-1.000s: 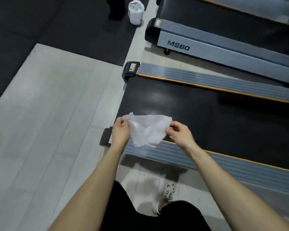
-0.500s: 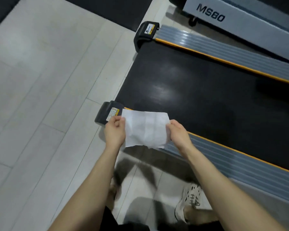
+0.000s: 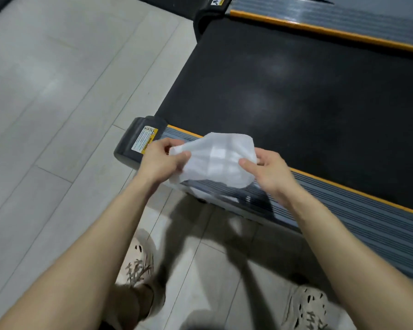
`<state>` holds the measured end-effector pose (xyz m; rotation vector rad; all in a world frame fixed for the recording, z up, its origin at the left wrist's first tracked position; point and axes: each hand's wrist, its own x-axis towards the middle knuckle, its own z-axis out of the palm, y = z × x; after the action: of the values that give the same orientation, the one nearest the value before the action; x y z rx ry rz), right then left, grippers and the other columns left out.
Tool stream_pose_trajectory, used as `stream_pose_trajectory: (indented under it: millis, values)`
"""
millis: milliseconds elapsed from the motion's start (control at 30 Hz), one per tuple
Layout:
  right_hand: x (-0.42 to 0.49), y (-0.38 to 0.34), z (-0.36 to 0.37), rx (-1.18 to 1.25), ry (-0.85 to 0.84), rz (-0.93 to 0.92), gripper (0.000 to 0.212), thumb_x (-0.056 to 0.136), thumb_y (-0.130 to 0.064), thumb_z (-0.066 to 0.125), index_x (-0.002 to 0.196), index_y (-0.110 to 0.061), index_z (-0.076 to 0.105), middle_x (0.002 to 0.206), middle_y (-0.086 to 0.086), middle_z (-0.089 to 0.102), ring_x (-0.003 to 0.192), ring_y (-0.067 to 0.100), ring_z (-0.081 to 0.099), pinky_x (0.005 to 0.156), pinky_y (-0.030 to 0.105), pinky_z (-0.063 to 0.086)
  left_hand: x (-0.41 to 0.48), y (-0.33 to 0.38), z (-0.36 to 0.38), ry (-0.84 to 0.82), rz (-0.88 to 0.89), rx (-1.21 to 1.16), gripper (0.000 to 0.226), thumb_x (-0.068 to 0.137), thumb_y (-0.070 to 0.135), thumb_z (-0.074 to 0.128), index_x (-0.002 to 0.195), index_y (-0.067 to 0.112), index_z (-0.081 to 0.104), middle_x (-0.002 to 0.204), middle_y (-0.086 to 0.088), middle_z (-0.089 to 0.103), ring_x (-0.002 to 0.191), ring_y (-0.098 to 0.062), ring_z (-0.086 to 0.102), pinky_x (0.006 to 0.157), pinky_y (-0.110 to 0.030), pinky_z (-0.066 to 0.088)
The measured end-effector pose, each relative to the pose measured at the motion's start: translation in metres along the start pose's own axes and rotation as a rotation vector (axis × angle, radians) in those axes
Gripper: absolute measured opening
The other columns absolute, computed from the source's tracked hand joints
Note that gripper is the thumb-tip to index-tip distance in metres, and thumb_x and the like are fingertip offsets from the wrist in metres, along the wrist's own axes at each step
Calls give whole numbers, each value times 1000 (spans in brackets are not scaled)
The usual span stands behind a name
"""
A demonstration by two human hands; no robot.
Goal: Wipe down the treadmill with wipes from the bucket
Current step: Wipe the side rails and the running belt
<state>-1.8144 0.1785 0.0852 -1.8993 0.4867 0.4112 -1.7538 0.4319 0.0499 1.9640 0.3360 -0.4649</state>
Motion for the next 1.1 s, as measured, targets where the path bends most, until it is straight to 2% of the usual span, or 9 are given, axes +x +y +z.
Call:
stream_pose_trajectory:
  millis: [100,233,400,533,667,767,833,967,1100]
  values:
    - [11,6,-4,92,-33,-6,21,105,-18,66,122,-26,75,107,-4,82,99,17,79,95,50,62,6,1,-5,54,105,166,16,94,28,76,107,21,69,102,3,73,92,-21,70,76,-36,57]
    - [24,16,-2,234,-146,51,25,105,-12,66,128,-11,74,114,9,80,108,30,77,100,57,59,11,1,-6,132,175,368,11,98,24,70,102,16,64,96,2,67,93,-24,60,73,-33,38]
    - [30,25,-1,256,-221,115,23,105,-9,63,125,-7,75,114,11,80,107,31,77,97,52,61,14,-4,-24,312,151,450,11,99,12,57,108,17,62,99,-4,69,93,-31,59,72,-34,38]
    - [34,27,-16,202,39,44,18,101,-22,67,106,-8,77,103,12,80,93,28,79,86,53,64,11,-3,-55,482,150,440,29,96,9,55,122,17,66,105,-9,73,102,-33,65,75,-33,43]
    - [21,19,-3,-389,352,-476,14,105,-18,53,100,-11,64,84,8,67,73,23,60,64,40,42,3,-5,-62,475,201,504,34,98,17,59,131,17,66,117,-12,74,112,-35,65,81,-35,47]
    - [20,59,29,-900,76,-753,38,105,-20,54,141,-9,59,141,17,63,130,37,58,106,47,48,3,-8,-63,455,229,586,25,97,22,55,114,16,71,107,-13,76,99,-37,64,76,-37,45]
    - [26,86,40,-1084,-48,-726,56,109,-50,41,156,-19,49,168,14,38,159,34,27,128,53,25,-1,-11,-61,416,255,680,25,92,29,49,103,17,68,95,-13,74,86,-38,61,70,-40,47]
    - [39,99,54,-1131,3,-636,74,105,-75,23,168,-37,21,178,15,0,164,32,-8,130,60,5,-6,-14,-48,260,309,821,15,96,18,52,103,10,63,92,-18,72,87,-44,63,71,-47,53]
    - [43,107,66,-1191,43,-586,79,102,-80,18,169,-39,10,177,19,-7,163,34,-17,129,63,2,-6,-12,-50,181,355,868,17,97,12,55,110,12,66,101,-19,74,92,-45,62,69,-43,45]
